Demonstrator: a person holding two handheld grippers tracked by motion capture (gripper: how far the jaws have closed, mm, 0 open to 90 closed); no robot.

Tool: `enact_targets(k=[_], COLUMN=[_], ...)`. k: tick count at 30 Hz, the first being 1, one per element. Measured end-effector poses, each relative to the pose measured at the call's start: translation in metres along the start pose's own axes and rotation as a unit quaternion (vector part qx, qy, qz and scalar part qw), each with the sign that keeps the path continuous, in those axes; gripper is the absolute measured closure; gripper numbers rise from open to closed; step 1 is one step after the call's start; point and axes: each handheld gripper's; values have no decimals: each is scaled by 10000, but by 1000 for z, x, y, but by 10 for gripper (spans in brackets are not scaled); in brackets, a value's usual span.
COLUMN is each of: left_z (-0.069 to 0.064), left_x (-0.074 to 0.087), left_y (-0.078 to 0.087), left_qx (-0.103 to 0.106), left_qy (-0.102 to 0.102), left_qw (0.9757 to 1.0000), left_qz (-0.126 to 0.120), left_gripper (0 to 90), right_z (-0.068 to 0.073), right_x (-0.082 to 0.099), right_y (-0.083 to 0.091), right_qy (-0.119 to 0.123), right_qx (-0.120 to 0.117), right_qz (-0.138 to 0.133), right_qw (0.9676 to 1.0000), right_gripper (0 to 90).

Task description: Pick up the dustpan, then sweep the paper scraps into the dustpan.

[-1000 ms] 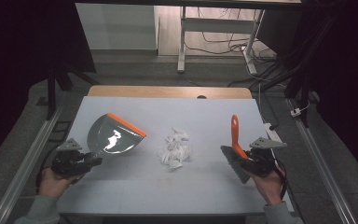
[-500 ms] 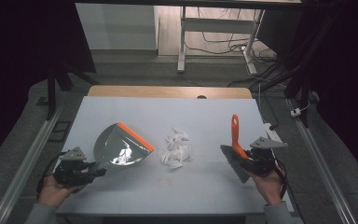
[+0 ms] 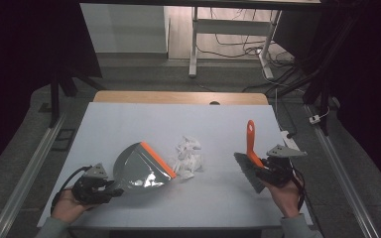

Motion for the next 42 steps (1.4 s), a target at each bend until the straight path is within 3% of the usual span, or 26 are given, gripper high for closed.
enact_targets(k=[4, 9, 23, 32, 33, 42], left_z=[-3, -10, -5, -4, -4, -4], left_x=[-1, -4, 0, 0, 0, -3], left_y=[-7, -12, -12, -15, -15, -20], left_qx=[82, 110, 76, 94, 109, 176], left_qy=[1, -188, -188, -284, -291, -387], left_qw=[10000, 9996, 9995, 9990, 9989, 9982], left_qz=[55, 154, 239, 340, 338, 429], left_gripper=[617, 616, 616, 616, 616, 616], right_z=[0, 1, 3, 9, 10, 6], right_x=[0, 0, -11, -33, -39, -61], right_y=[-1, -2, -5, -32, -42, -80], right_qy=[7, 8, 11, 21, 13, -333], right_qx=[3, -6, -17, -72, -88, -243], right_qz=[10, 15, -158, -191, -190, -231], right_qw=[10000, 10000, 9999, 9998, 9998, 9989], right_gripper=[703, 703, 703, 704, 703, 703])
Point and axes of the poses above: each handheld gripper's, and its own axes: y roughly backward along the jaws, x roughly out of its underside, z roughly to its left, and after that the axes turned 11 degrees about y, right-handed
